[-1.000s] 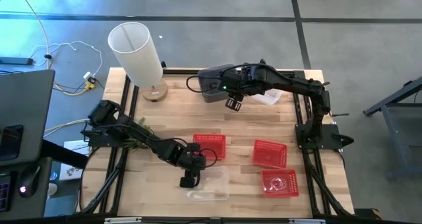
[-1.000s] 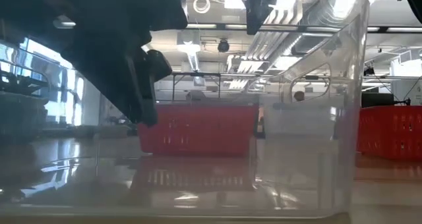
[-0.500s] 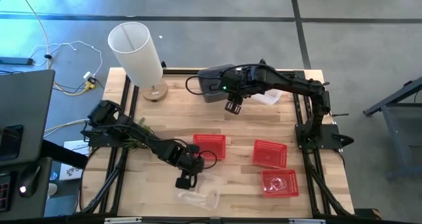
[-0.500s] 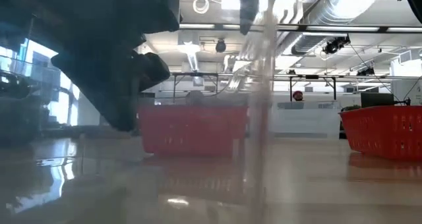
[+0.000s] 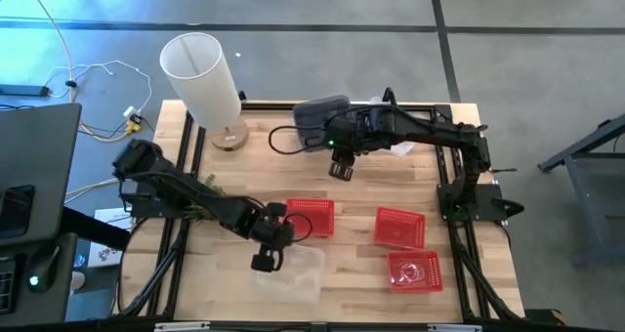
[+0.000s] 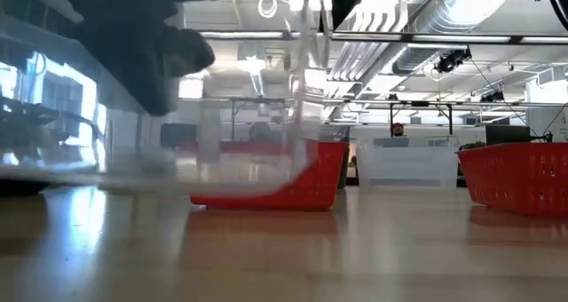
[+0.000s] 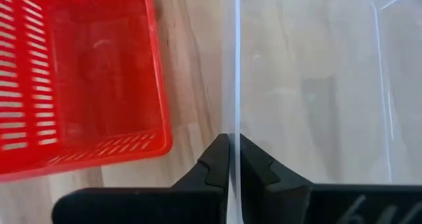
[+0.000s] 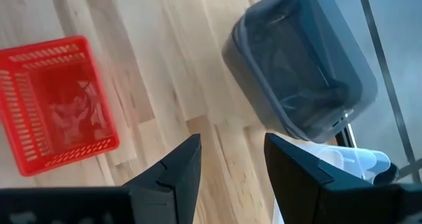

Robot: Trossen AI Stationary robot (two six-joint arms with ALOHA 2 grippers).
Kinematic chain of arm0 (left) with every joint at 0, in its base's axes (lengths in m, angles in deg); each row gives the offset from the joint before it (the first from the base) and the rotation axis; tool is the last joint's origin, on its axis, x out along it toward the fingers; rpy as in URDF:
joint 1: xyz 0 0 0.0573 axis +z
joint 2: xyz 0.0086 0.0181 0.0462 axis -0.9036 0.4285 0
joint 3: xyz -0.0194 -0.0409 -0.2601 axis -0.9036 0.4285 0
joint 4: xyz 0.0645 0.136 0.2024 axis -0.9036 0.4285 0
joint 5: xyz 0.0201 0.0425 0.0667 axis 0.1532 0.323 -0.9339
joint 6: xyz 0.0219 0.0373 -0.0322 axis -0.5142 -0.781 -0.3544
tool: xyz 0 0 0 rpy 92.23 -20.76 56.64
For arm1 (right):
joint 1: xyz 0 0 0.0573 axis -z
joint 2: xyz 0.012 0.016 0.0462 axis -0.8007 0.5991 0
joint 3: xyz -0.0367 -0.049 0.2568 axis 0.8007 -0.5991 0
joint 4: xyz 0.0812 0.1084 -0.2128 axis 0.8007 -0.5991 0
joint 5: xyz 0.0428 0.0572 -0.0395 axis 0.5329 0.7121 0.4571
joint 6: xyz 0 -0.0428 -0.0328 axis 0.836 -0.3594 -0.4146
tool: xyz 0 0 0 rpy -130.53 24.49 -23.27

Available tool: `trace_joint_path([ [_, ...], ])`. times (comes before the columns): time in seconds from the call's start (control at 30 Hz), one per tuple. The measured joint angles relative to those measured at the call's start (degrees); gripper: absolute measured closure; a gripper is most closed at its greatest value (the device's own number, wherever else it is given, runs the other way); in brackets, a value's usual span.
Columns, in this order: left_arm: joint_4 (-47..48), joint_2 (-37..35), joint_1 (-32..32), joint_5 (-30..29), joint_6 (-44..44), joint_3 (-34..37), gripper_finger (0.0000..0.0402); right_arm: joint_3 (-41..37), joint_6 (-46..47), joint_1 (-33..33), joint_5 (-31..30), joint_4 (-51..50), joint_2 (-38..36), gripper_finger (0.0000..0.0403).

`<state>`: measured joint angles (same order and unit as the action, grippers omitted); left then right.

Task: Stack baskets by color
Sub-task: Stack the bottom transparent bin on the stacked transparent bins

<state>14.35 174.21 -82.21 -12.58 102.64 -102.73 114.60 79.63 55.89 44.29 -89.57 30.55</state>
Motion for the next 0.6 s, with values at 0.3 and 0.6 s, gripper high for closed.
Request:
trace_joint_path([
  [0.3,5.62,-6.05,0.9,-6.33,-2.32,0.0,0.0401,0.0,1.75,-4.34,-1.3,-0.38,0.0,0.0249],
  [0.6,9.09,-10.87,4.82,-6.78,-6.99,0.0,0.0401,-0.44,12.29,-9.51,-13.89,-6.75,0.0,0.0249],
])
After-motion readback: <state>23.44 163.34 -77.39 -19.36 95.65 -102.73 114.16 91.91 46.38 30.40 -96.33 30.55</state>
